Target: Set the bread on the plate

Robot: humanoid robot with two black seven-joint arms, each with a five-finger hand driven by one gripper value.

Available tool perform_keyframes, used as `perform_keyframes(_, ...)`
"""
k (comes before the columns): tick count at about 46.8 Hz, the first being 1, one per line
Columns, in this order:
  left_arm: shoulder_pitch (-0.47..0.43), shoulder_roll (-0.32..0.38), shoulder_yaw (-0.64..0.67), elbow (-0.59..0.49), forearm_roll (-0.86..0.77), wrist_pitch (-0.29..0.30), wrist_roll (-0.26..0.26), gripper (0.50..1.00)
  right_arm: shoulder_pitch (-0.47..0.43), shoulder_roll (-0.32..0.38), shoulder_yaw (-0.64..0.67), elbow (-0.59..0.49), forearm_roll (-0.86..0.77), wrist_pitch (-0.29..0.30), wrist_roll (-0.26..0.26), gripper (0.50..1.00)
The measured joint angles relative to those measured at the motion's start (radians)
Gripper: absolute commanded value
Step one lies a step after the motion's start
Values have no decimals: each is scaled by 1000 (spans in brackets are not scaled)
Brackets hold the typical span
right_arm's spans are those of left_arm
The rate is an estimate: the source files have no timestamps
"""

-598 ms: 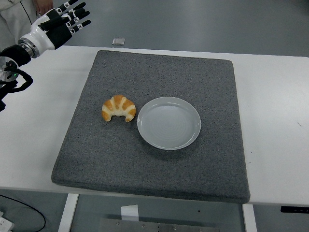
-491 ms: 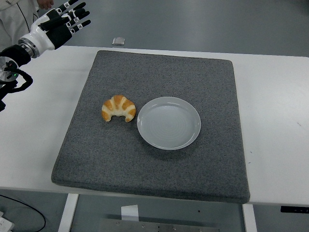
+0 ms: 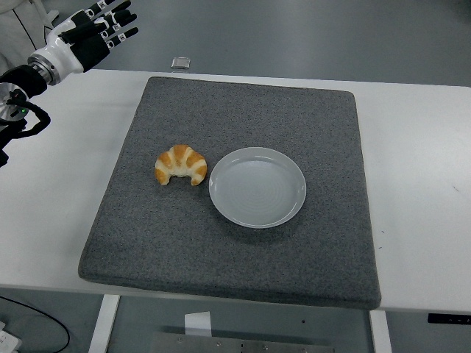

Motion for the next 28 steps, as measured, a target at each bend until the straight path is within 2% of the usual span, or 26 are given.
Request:
perform_keyframes(5,-5,1,1,-6,27,42,0,1000,0,0,0,0,0,0,0,932)
perform_keyframes(18,-13,18,1,-88,177,55,-6,992,0,0,0,0,0,0,0,932)
perform_keyframes(28,-37,99,19,-185,257,54,-13,984,0,0,0,0,0,0,0,932)
